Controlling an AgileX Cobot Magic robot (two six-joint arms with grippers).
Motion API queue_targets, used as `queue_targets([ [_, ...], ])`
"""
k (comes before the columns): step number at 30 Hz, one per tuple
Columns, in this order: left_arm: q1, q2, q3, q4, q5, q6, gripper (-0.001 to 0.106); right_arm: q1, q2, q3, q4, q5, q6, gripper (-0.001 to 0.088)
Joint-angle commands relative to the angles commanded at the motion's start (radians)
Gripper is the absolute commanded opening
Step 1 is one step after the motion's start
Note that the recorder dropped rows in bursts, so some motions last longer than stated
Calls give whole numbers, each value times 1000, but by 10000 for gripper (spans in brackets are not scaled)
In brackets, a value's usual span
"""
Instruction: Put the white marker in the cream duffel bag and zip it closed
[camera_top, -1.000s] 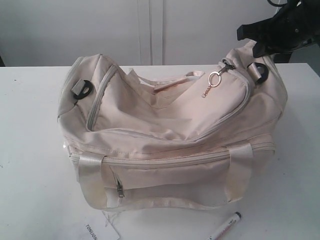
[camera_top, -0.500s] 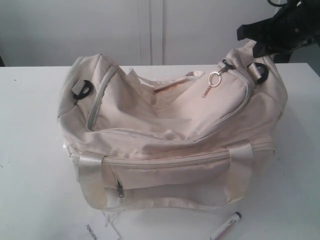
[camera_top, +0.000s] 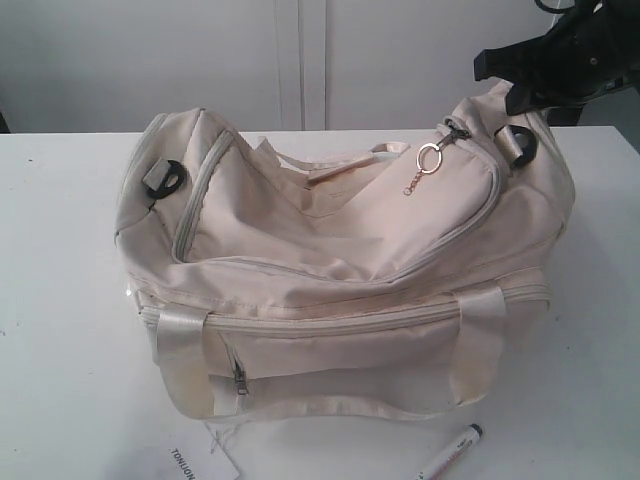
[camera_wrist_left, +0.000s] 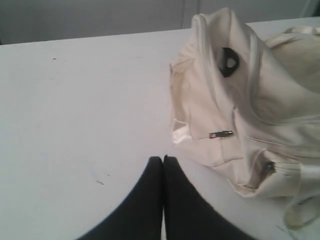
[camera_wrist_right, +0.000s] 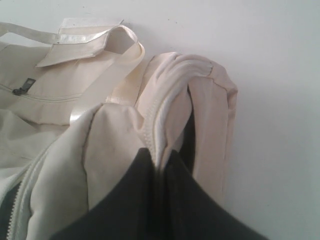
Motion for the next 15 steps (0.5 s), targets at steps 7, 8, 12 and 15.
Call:
queue_targets([
  [7, 0, 185, -94, -332, 52, 327, 0, 0, 0, 0, 0, 0, 0, 0],
  [8, 0, 211, -113, -368, 72, 345, 0, 0, 0, 0, 0, 0, 0, 0],
  [12, 0, 300, -164, -450, 101, 406, 0, 0, 0, 0, 0, 2, 0, 0],
  [15, 0, 364, -187, -518, 118, 477, 0, 0, 0, 0, 0, 4, 0, 0],
])
